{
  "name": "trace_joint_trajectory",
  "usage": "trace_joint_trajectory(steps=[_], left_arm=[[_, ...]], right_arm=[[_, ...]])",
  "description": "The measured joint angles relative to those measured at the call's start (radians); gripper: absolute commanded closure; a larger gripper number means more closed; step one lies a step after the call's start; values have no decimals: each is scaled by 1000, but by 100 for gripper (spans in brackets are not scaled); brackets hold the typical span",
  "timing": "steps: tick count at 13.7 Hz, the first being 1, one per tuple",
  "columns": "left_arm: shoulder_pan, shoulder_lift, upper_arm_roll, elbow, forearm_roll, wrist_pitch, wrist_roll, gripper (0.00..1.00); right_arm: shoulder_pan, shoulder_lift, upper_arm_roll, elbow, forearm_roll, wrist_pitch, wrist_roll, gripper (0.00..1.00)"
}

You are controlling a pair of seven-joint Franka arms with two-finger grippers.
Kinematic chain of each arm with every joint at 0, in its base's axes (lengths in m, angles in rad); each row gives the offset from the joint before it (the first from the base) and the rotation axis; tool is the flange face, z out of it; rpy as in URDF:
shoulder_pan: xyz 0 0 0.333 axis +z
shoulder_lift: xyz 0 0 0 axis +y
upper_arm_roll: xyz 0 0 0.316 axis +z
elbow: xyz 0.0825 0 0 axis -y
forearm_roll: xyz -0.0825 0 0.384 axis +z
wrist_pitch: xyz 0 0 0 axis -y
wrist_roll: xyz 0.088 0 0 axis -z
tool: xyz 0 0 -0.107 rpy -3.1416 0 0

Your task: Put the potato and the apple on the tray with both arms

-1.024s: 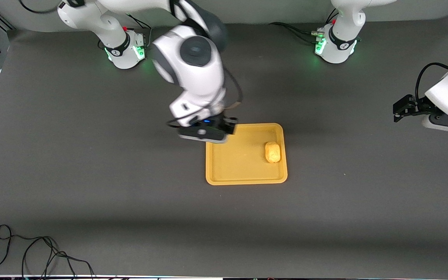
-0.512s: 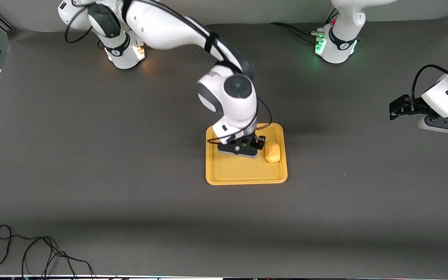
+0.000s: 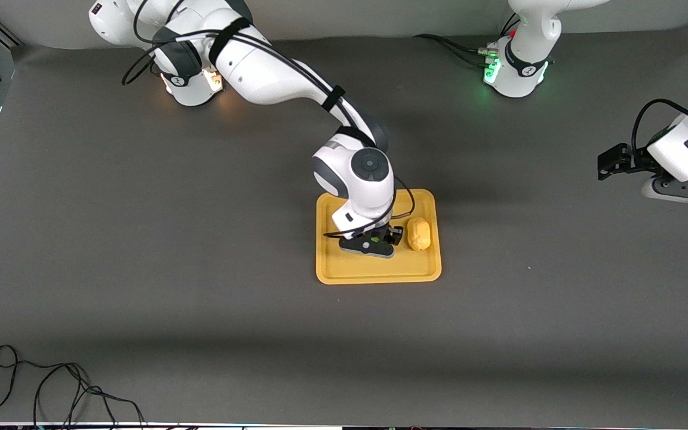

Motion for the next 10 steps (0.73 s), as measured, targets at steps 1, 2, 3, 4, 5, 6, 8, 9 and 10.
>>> trace_joint_trajectory(steps=[1, 2, 3, 4, 5, 6, 8, 9, 10], left_arm=[[4, 0, 1, 0, 0, 1, -6, 0], [6, 0, 3, 0, 0, 7, -12, 0], [6, 0, 4, -1, 0, 16, -17, 0], [6, 1, 4, -2, 0, 26, -20, 0], [6, 1, 4, -3, -1, 28, -23, 0], [6, 2, 4, -3, -1, 29, -25, 0], [6, 3, 4, -4, -1, 29, -35, 0], [6, 4, 4, -5, -1, 29, -40, 0], [6, 5, 4, -5, -1, 29, -43, 0]], right_arm=[[0, 11, 0, 0, -5, 3, 0, 40], [0, 20, 0, 0, -15, 3, 0, 0], [0, 28, 0, 0, -21, 3, 0, 0], [0, 31, 0, 0, -22, 4, 0, 0], [0, 29, 0, 2, -22, 3, 0, 0], [0, 23, 0, 11, -22, -4, 1, 0], [0, -19, 0, 44, -22, -83, 1, 0], [-2, -59, 0, 58, -19, -147, 1, 0], [-6, -110, -1, 68, -13, -217, 1, 0]])
